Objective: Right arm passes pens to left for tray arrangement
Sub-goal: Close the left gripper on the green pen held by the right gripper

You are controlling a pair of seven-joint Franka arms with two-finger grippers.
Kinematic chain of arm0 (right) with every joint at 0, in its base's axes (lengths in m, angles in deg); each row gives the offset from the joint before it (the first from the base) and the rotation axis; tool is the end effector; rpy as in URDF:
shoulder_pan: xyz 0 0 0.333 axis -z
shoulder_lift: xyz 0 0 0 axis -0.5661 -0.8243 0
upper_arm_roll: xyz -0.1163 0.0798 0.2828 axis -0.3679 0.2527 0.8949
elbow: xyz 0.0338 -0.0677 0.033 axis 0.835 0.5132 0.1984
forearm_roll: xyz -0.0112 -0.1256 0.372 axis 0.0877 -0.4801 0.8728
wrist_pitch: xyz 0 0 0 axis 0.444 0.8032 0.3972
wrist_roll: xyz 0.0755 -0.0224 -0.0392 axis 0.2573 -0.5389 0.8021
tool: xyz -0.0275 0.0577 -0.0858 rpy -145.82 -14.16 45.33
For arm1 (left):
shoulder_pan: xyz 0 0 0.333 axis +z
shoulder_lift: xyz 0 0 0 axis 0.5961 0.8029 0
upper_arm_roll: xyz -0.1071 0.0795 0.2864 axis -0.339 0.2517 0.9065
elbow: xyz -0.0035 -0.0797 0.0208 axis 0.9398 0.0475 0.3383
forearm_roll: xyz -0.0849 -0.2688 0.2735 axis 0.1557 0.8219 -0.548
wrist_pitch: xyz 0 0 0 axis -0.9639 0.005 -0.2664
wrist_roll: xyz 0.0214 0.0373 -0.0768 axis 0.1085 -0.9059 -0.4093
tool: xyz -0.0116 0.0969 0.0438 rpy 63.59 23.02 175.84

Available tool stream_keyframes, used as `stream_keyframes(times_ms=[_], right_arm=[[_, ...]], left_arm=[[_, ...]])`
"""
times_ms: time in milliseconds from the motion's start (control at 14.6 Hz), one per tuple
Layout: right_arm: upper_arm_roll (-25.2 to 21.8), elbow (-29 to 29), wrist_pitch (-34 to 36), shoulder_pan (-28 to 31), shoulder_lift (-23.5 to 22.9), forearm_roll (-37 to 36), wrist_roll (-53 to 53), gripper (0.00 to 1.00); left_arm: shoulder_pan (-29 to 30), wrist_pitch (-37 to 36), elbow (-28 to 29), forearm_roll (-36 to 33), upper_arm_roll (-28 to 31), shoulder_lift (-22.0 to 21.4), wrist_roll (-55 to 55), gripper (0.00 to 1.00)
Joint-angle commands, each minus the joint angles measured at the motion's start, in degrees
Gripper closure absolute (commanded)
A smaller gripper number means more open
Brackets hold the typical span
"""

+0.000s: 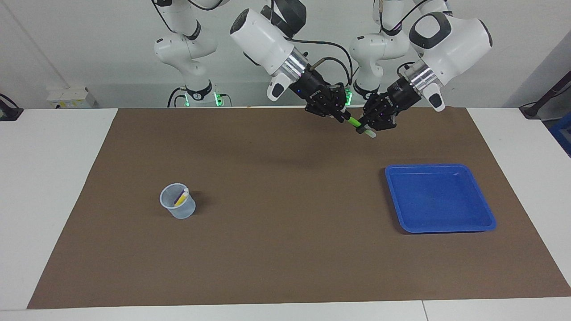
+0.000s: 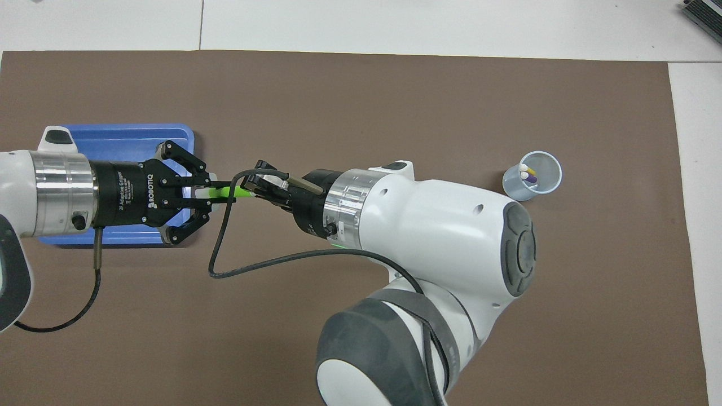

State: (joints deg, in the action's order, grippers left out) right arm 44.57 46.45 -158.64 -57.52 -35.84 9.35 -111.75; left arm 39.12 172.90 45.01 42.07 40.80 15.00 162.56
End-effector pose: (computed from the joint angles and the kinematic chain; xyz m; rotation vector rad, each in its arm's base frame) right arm 0.5115 0.4137 0.5755 -2.1822 0.4984 -0.1462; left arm 0.5103 -0.1440 0.5611 1.7834 1.7040 -0.5614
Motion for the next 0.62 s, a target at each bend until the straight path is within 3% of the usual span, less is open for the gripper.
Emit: stream_keyframes(times_ms=[0,68,137,205,274,547], right_arm=[[0.54,0.07,-0.09,-0.16,-0.07,1.3,-0.38,1.0],[0.54,0.15,-0.09,-0.16,0.02,1.13,-0.29,1.0],[0.54,0.15,-0.09,-0.16,0.02,1.04,-0.47,0.71],[0.54,0.15,-0.09,-0.16,0.02,1.04,-0.64,0.31],[0.54,0.42,-0.09,-0.16,0.02,0.95,-0.64,0.0],[0.37,0.33,-0.44,0.01,0.02,0.34,-0.47,0.0]], left_arm=[[-0.6,0.79,1.31,1.07,0.58,-1.28,0.61,1.0],[-0.42,0.26,1.31,0.98,0.58,-1.28,0.08,1.0],[-0.25,0.08,1.31,0.98,0.67,-1.28,-0.36,1.0],[-0.25,0.0,1.31,0.9,0.76,-1.28,-1.14,1.0],[-0.16,0.08,1.49,0.89,0.84,-1.37,-1.76,1.0],[0.45,0.35,1.75,-0.85,1.02,-1.37,-5.95,1.0]])
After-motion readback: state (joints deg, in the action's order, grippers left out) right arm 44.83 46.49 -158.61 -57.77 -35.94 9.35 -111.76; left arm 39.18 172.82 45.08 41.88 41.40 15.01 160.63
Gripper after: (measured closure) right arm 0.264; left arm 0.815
